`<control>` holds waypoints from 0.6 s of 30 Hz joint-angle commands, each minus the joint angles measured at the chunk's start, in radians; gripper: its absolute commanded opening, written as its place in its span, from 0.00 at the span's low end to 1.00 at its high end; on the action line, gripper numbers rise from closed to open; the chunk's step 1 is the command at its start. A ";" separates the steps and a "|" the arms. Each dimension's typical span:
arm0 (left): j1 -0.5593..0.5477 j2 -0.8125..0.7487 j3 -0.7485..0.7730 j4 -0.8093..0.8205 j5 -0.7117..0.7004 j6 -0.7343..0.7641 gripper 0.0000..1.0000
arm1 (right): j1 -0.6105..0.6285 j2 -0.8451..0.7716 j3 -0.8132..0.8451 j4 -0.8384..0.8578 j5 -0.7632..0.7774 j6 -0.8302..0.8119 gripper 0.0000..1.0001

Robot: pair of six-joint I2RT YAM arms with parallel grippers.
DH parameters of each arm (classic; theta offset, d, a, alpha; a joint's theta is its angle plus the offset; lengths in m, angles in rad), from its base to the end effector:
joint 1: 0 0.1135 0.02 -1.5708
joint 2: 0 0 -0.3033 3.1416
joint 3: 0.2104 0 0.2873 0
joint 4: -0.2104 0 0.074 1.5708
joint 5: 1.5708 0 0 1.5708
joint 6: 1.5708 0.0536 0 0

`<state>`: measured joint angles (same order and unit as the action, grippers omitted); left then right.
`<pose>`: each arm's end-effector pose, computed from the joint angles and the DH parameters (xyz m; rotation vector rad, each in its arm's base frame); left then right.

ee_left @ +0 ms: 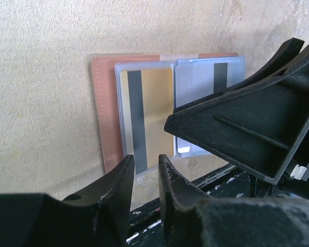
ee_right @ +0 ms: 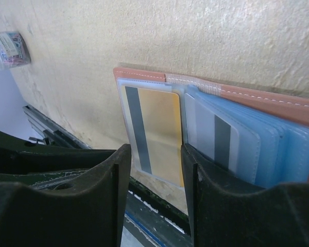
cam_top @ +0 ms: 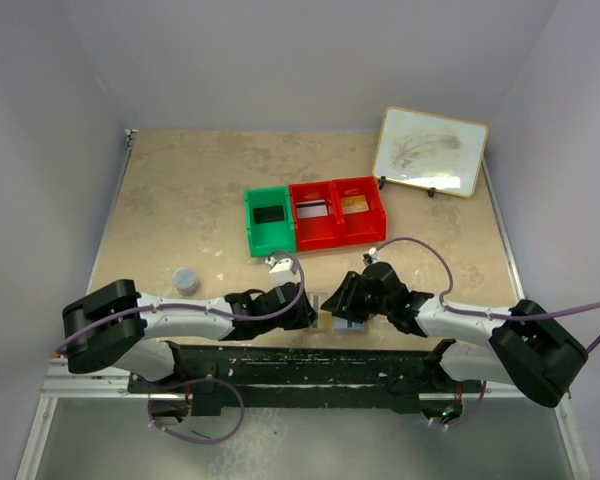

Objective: Take the credit cards out of the card holder

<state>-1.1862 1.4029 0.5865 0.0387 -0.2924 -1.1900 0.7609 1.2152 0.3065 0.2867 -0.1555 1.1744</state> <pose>0.1249 -0.2674 0.1610 -0.1565 2.4623 -0.8212 0.1664 0.1699 0.1391 0.4116 2.4448 1.1571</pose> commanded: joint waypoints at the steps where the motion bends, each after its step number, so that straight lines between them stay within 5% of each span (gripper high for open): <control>1: 0.000 0.014 0.047 0.040 0.001 0.023 0.21 | 0.000 -0.019 -0.043 -0.036 0.031 0.006 0.46; 18: 0.000 0.078 0.081 0.002 0.014 0.068 0.09 | -0.004 -0.075 -0.145 0.043 0.046 0.093 0.40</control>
<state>-1.1862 1.4734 0.6312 0.0265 -0.2909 -1.1576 0.7582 1.1095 0.1848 0.3580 -0.1410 1.2514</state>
